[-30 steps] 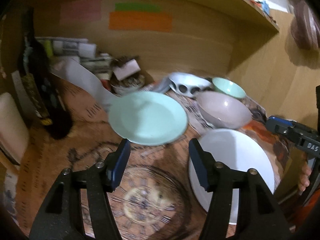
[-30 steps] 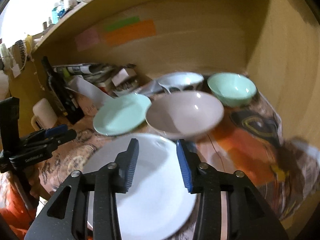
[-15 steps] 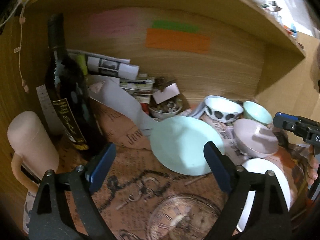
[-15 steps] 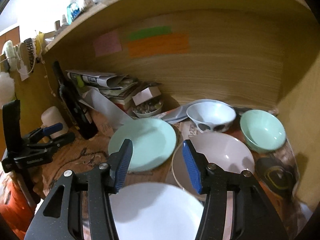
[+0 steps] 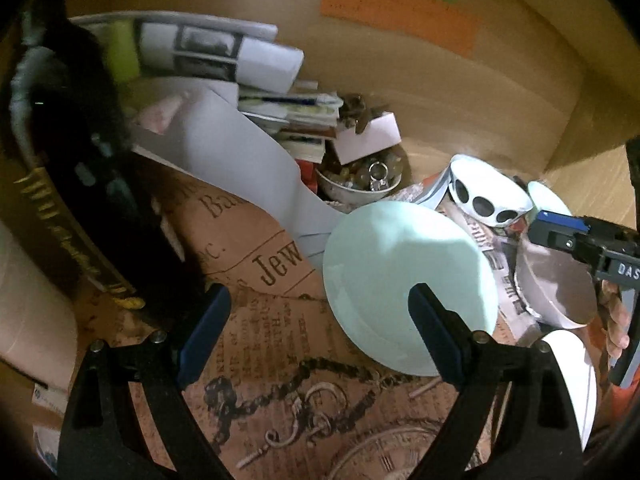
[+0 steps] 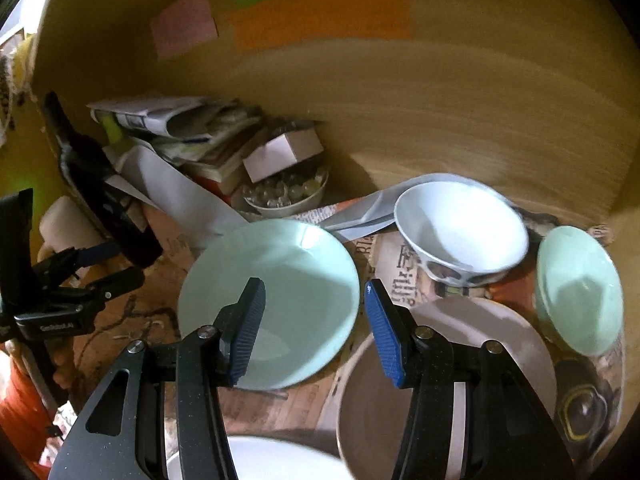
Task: Organize plates and bowls
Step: 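Move the left gripper toward the mint green plate, then close the left gripper on the mint green plate rim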
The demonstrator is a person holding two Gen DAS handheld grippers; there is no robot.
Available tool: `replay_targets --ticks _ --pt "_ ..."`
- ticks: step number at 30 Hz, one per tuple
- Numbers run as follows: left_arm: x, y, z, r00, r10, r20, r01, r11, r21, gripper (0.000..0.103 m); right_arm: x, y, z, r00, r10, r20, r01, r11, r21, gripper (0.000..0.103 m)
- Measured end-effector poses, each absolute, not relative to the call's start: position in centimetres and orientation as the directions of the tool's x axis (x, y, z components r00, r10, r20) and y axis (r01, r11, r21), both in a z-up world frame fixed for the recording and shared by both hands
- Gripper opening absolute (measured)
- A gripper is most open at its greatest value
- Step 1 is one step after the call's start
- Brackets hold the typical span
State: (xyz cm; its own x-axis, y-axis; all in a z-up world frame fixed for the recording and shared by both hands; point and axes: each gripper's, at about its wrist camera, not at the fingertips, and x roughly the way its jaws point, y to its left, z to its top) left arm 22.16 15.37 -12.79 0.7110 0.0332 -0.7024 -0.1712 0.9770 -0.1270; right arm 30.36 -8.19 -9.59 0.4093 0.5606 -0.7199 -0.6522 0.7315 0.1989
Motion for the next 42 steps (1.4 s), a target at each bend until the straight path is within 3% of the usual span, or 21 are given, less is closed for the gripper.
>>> replay_targets --ticks 5,9,13,18,22,27,31,34,42 --pt "23.8 15.6 -14.0 0.683 0.012 -0.731 -0.158 0.979 -0.131 0.091 32.7 -6.8 -10.9 0.364 0.530 -0.766 -0.649 0.734 0.200 0.048" --pt "24.6 15.6 -15.0 0.646 0.011 -0.763 -0.160 0.980 -0.121 0.091 35.4 -6.2 -12.3 0.279 0.541 -0.793 -0.616 0.734 0.284 0.048" --pt "25.0 15.7 -15.9 0.638 0.002 -0.770 -0.149 0.981 -0.121 0.090 35.8 -4.9 -13.7 0.271 0.471 -0.839 -0.635 0.743 0.212 0.048" --pt "25.6 16.0 -17.0 0.617 -0.040 -0.786 -0.133 0.979 -0.154 0.067 35.7 -4.1 -14.5 0.245 0.428 -0.870 -0.642 0.744 0.185 0.048" --pt "25.7 15.5 -17.6 0.616 -0.043 -0.786 -0.119 0.982 -0.148 0.061 35.7 -3.7 -14.9 0.237 0.386 -0.891 -0.640 0.753 0.156 0.043" --pt "26.0 14.7 -18.0 0.593 -0.108 -0.798 -0.056 0.983 -0.175 0.031 35.3 -2.2 -15.3 0.232 0.351 -0.907 -0.662 0.740 0.117 0.037" --pt "26.0 14.3 -18.1 0.582 -0.135 -0.802 -0.038 0.980 -0.193 0.024 35.2 -1.8 -15.5 0.235 0.346 -0.908 -0.660 0.742 0.113 0.033" --pt "25.9 14.2 -18.1 0.580 -0.122 -0.805 -0.047 0.982 -0.183 0.023 35.8 -2.1 -15.5 0.226 0.356 -0.907 -0.661 0.740 0.126 0.027" --pt "24.6 16.2 -17.5 0.585 -0.073 -0.808 -0.115 0.979 -0.171 0.023 33.6 -1.2 -15.3 0.184 0.372 -0.910 -0.709 0.691 0.139 0.027"
